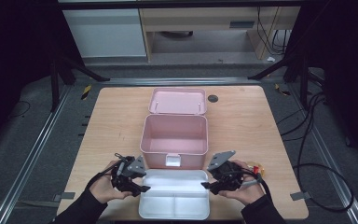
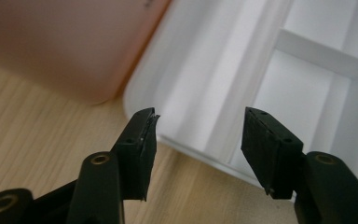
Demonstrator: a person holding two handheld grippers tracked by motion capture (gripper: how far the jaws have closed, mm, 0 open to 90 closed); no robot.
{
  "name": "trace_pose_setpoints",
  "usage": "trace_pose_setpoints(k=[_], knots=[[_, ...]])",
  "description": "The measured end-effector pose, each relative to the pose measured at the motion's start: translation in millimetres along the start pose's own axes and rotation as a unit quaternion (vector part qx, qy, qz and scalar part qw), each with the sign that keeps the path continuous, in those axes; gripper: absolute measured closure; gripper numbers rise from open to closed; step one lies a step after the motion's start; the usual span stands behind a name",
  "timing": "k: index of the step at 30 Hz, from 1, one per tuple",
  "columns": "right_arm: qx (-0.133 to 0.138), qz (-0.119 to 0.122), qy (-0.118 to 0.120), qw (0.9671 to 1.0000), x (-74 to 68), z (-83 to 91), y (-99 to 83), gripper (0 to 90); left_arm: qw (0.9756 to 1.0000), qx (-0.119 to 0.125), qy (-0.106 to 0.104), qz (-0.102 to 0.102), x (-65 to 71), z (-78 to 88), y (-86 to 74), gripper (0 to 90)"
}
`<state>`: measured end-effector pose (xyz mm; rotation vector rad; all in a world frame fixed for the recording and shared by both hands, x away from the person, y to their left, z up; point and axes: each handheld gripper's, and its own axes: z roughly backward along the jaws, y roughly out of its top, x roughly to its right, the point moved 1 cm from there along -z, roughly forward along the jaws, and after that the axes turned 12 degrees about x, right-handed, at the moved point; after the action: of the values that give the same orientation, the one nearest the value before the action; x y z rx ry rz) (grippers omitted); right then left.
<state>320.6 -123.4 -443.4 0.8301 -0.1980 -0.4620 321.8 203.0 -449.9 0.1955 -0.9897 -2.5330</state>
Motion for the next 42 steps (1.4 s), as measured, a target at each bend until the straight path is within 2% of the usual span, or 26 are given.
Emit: trace_pose_setpoints(k=[2, 4, 7, 10, 11, 12, 13, 14, 15, 17, 20, 23, 24, 26, 30, 36, 41, 42], knots=[[0.01, -0.03, -0.027, 0.9991, 7.9, 7.0, -3.9, 38.9, 0.9993, 0.015, 0.019, 0.028, -6.8, 5.0, -3.9, 39.7], [0.016, -0.058, -0.049, 0.9969, 16.2, 14.0, -8.7, 36.4, 0.9973, 0.028, 0.042, 0.052, -13.3, 8.3, -8.5, 36.4], [0.023, -0.079, -0.096, 0.992, 28.9, 23.1, -16.9, 29.1, 0.9924, 0.042, 0.081, 0.083, -25.4, 12.4, -16.1, 31.7], [0.022, -0.109, -0.139, 0.984, 43.4, 31.6, -26.2, 24.4, 0.9843, 0.053, 0.116, 0.122, -40.8, 14.6, -26.4, 28.8], [0.017, -0.126, -0.152, 0.9801, 49.4, 35.1, -30.7, 23.4, 0.9821, 0.051, 0.123, 0.133, -45.4, 15.4, -29.7, 28.2], [0.013, -0.137, -0.164, 0.9767, 54.0, 37.8, -34.1, 22.1, 0.9806, 0.049, 0.13, 0.139, -48.7, 16.4, -32.2, 27.7], [0.01, -0.143, -0.175, 0.974, 57.2, 40.0, -36.9, 22.3, 0.9783, 0.049, 0.137, 0.147, -53.1, 17.8, -35.3, 27.5], [0.003, -0.153, -0.189, 0.9699, 61.1, 42.4, -40.5, 21.6, 0.9756, 0.052, 0.143, 0.158, -57.3, 19.1, -38.5, 27.4], [-0.005, -0.158, -0.198, 0.9674, 65.6, 45.0, -44.3, 20.1, 0.9727, 0.054, 0.147, 0.171, -60.9, 19.7, -41.4, 27.1], [-0.014, -0.182, -0.21, 0.9605, 72.0, 49.1, -51.6, 19.8, 0.9689, 0.057, 0.154, 0.185, -66.5, 19.6, -46.7, 26.7], [-0.03, -0.195, -0.229, 0.9533, 77.9, 53.1, -61.6, 19.6, 0.9669, 0.052, 0.16, 0.192, -70.4, 16.6, -51.5, 26.4], [-0.045, -0.206, -0.225, 0.9512, 79.9, 52.8, -69.1, 18.7, 0.9669, 0.045, 0.165, 0.19, -71.9, 14.5, -53.6, 26.1], [-0.052, -0.207, -0.225, 0.9507, 80.1, 51.5, -71.4, 18.2, 0.966, 0.048, 0.166, 0.193, -71.9, 14.1, -54.2, 26.1], [-0.069, -0.208, -0.223, 0.9497, 81.3, 47.3, -75.8, 17.7, 0.9656, 0.047, 0.168, 0.192, -73.1, 15.2, -55.4, 26.1], [-0.093, -0.216, -0.231, 0.9442, 84.7, 43.3, -81.8, 16.8, 0.9648, 0.047, 0.17, 0.195, -74.5, 16.3, -57.3, 26.2], [-0.119, -0.225, -0.223, 0.941, 88.8, 36.2, -89.3, 17.2, 0.9649, 0.044, 0.167, 0.198, -74.6, 14.1, -58.6, 26.8], [-0.121, -0.237, -0.213, 0.9401, 92.1, 33.3, -92.4, 18.9, 0.9648, 0.045, 0.167, 0.198, -75.7, 14.3, -59.0, 27.1], [-0.122, -0.241, -0.215, 0.9386, 92.6, 32.5, -93.0, 19.4, 0.9645, 0.046, 0.167, 0.199, -75.8, 13.8, -59.5, 27.1]])
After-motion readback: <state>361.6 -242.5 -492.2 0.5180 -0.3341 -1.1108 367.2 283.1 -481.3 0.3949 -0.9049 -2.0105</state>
